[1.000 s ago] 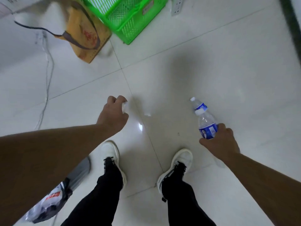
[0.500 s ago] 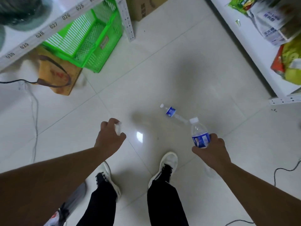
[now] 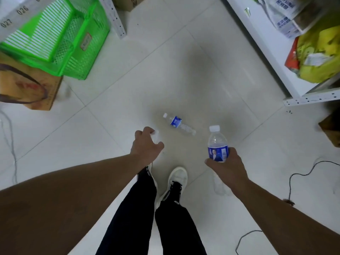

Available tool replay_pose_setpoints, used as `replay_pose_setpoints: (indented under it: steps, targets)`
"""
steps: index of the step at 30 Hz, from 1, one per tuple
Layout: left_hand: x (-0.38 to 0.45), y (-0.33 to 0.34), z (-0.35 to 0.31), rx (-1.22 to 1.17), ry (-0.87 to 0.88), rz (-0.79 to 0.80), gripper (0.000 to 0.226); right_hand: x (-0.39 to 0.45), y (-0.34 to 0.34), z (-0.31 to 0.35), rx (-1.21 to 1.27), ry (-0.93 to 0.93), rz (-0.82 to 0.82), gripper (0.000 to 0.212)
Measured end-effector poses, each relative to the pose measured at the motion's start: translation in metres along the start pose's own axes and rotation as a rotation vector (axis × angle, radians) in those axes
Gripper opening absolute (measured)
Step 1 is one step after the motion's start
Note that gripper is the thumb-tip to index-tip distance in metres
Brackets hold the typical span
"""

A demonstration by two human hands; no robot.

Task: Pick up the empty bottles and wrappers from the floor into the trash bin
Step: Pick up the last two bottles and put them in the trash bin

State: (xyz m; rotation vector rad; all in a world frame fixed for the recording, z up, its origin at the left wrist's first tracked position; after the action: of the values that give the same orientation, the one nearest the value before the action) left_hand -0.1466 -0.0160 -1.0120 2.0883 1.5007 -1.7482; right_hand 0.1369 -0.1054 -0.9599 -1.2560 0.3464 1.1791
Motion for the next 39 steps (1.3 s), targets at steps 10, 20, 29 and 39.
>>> replay_pose_setpoints:
  steps: [10, 20, 29, 39]
  targets:
    - [0.038, 0.037, -0.027, -0.004, -0.146, 0.08, 0.053, 0.071, 0.003, 0.015, -0.089, -0.032, 0.024, 0.062]
    - [0.202, 0.214, -0.032, -0.252, -0.511, -0.082, 0.095, 0.246, 0.033, -0.054, -0.216, -0.216, 0.07, 0.059]
    - [0.252, 0.244, -0.019, -0.446, -0.483, -0.223, 0.074, 0.297, 0.013, -0.094, -0.228, -0.208, -0.037, 0.059]
    - [0.092, 0.061, -0.023, -0.145, -0.083, -0.169, 0.065, 0.146, -0.048, -0.025, -0.299, -0.167, 0.0, 0.06]
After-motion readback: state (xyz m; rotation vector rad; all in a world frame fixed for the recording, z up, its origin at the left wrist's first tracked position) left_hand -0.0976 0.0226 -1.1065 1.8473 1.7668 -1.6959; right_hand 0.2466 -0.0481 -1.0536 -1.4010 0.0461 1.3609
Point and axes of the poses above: each hand's wrist, its own x-axis towards the middle knuckle, its own y-axis out of the palm, z = x × y, the point moved 2 cm from there along x, towards the middle knuckle
